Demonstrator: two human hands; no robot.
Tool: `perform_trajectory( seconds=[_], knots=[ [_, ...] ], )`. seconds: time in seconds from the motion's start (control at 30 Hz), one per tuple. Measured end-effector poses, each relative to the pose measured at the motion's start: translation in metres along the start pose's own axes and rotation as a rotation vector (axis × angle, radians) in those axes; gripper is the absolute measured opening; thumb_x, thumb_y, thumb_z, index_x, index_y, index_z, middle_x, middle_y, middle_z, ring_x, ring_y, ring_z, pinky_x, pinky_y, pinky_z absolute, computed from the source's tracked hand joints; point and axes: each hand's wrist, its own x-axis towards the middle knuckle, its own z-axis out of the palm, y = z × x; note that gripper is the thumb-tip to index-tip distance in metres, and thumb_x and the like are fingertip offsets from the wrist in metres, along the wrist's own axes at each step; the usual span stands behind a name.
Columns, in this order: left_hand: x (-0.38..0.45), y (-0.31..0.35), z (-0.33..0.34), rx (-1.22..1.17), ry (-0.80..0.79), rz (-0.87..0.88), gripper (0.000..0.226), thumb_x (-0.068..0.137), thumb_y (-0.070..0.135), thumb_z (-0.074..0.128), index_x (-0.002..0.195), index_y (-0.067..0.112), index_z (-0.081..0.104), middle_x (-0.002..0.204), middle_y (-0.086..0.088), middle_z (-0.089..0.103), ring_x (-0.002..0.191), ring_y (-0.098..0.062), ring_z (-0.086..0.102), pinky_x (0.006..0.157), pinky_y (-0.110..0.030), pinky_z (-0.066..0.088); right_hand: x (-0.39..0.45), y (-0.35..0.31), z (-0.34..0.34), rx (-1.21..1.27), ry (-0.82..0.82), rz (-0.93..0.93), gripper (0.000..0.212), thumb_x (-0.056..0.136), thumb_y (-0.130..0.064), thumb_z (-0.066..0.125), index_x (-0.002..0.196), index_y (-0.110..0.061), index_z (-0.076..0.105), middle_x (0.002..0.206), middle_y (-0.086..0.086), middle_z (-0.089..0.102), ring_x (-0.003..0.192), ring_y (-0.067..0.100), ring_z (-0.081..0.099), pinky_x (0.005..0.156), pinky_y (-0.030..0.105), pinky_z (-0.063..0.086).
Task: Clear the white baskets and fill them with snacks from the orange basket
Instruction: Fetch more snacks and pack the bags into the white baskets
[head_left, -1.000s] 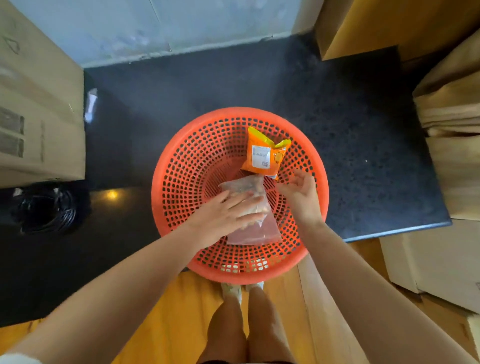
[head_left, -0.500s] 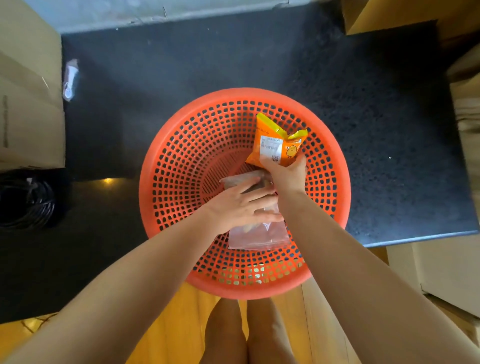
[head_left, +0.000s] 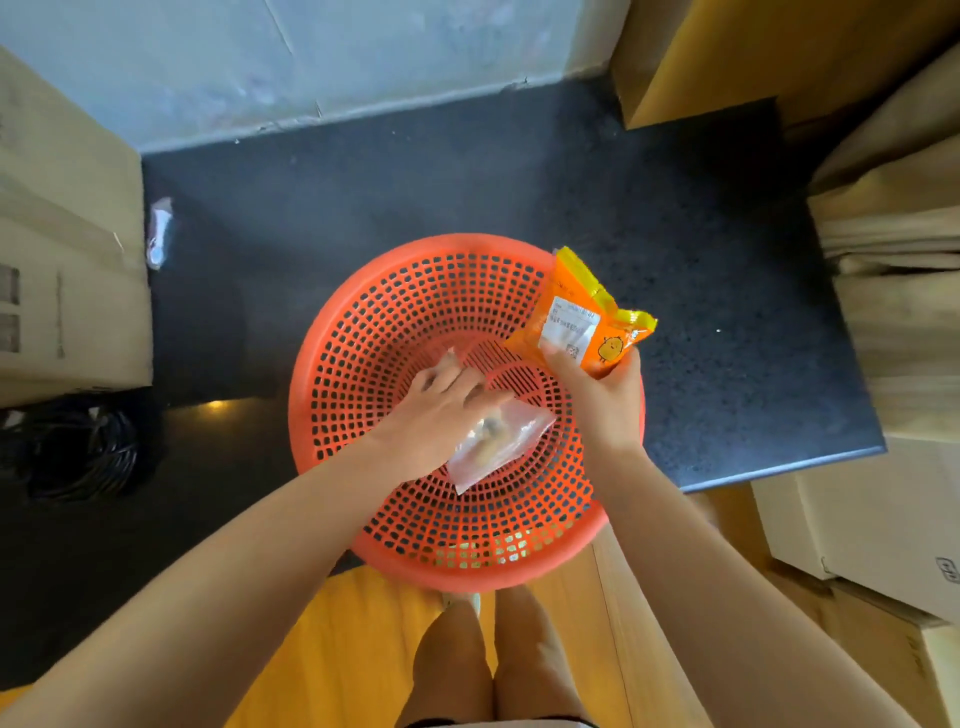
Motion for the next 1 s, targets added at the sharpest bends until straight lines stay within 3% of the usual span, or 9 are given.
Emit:
perform_trajectory(
  seconds=[0.2, 0.27, 0.4, 0.53, 0.67, 0.73, 0.87, 0.93, 1.0],
  knots=[
    [-0.028, 0.012, -0.062, -1.123, 0.207, -0.491, 0.068, 0.073, 0.013, 0.051, 0.139, 0.013, 0.036, 0.139, -0.002, 0.042, 0.128, -0.02, 0.041, 0.11, -0.03, 0.03, -0.056, -0.027, -0.065, 0.125, 0.04, 0.02, 0.049, 0.072, -0.016, 0.078, 0.113, -0.006, 0.052, 0.11, 0.015, 0.067, 0.1, 0.026, 0.065, 0.091, 0.046, 0.052],
    [-0.04, 0.02, -0.08, -1.228, 0.263, -0.466, 0.075, 0.061, 0.014, 0.047, 0.134, 0.007, 0.034, 0.13, 0.001, 0.038, 0.123, -0.015, 0.039, 0.105, -0.021, 0.027, -0.078, -0.031, -0.082, 0.167, 0.072, 0.019, 0.05, 0.073, -0.015, 0.077, 0.114, -0.008, 0.049, 0.111, 0.015, 0.066, 0.098, 0.023, 0.065, 0.088, 0.039, 0.053],
    [-0.062, 0.038, -0.102, -1.402, 0.309, -0.379, 0.053, 0.066, 0.018, 0.053, 0.116, 0.006, 0.041, 0.116, -0.005, 0.05, 0.113, -0.026, 0.05, 0.1, -0.029, 0.041, -0.131, -0.035, -0.102, 0.209, 0.128, -0.029, 0.049, 0.071, -0.009, 0.077, 0.109, -0.015, 0.047, 0.101, 0.006, 0.07, 0.087, 0.013, 0.068, 0.071, 0.024, 0.054],
    [-0.087, 0.067, -0.12, -1.642, 0.126, -0.264, 0.062, 0.044, 0.005, 0.069, 0.101, 0.025, 0.057, 0.097, 0.004, 0.065, 0.093, -0.017, 0.06, 0.084, -0.03, 0.047, -0.2, -0.024, -0.113, 0.302, 0.245, -0.047, 0.044, 0.066, -0.006, 0.079, 0.097, -0.021, 0.053, 0.075, -0.012, 0.073, 0.064, 0.0, 0.067, 0.051, 0.012, 0.049],
    [-0.115, 0.088, -0.135, -1.782, -0.12, -0.098, 0.04, 0.053, 0.005, 0.065, 0.093, 0.008, 0.064, 0.072, 0.0, 0.073, 0.068, -0.014, 0.069, 0.061, -0.024, 0.053, -0.277, 0.006, -0.111, 0.436, 0.405, 0.006, 0.046, 0.058, -0.024, 0.078, 0.1, -0.024, 0.059, 0.085, -0.008, 0.075, 0.077, 0.01, 0.071, 0.063, 0.023, 0.053],
    [-0.131, 0.097, -0.138, -1.816, -0.267, 0.006, 0.02, 0.065, 0.013, 0.059, 0.082, 0.01, 0.068, 0.066, 0.001, 0.071, 0.063, -0.01, 0.068, 0.059, -0.021, 0.053, -0.315, 0.024, -0.104, 0.513, 0.523, 0.035, 0.051, 0.054, -0.028, 0.078, 0.102, -0.024, 0.061, 0.091, -0.005, 0.075, 0.084, 0.015, 0.071, 0.069, 0.029, 0.053],
    [-0.155, 0.115, -0.136, -1.855, -0.551, 0.038, 0.023, 0.072, 0.024, 0.053, 0.071, 0.018, 0.075, 0.067, 0.003, 0.07, 0.065, -0.008, 0.069, 0.058, -0.016, 0.053, -0.376, 0.056, -0.095, 0.63, 0.724, 0.081, 0.061, 0.053, -0.027, 0.078, 0.111, -0.016, 0.06, 0.096, 0.002, 0.074, 0.089, 0.021, 0.07, 0.077, 0.039, 0.054],
    [-0.167, 0.133, -0.133, -1.805, -0.707, 0.043, 0.02, 0.064, 0.032, 0.069, 0.077, 0.019, 0.076, 0.077, 0.001, 0.072, 0.073, -0.012, 0.07, 0.064, -0.022, 0.056, -0.412, 0.076, -0.092, 0.701, 0.841, 0.102, 0.058, 0.054, -0.024, 0.078, 0.109, -0.018, 0.06, 0.098, 0.003, 0.074, 0.09, 0.023, 0.07, 0.079, 0.043, 0.054],
    [-0.181, 0.157, -0.129, -1.707, -0.901, 0.071, 0.051, 0.039, 0.041, 0.088, 0.083, 0.019, 0.076, 0.082, -0.001, 0.073, 0.076, -0.015, 0.071, 0.066, -0.027, 0.058, -0.446, 0.096, -0.086, 0.77, 0.968, 0.13, 0.055, 0.054, -0.023, 0.079, 0.106, -0.021, 0.061, 0.093, 0.0, 0.075, 0.085, 0.021, 0.071, 0.074, 0.04, 0.056]
  ],
)
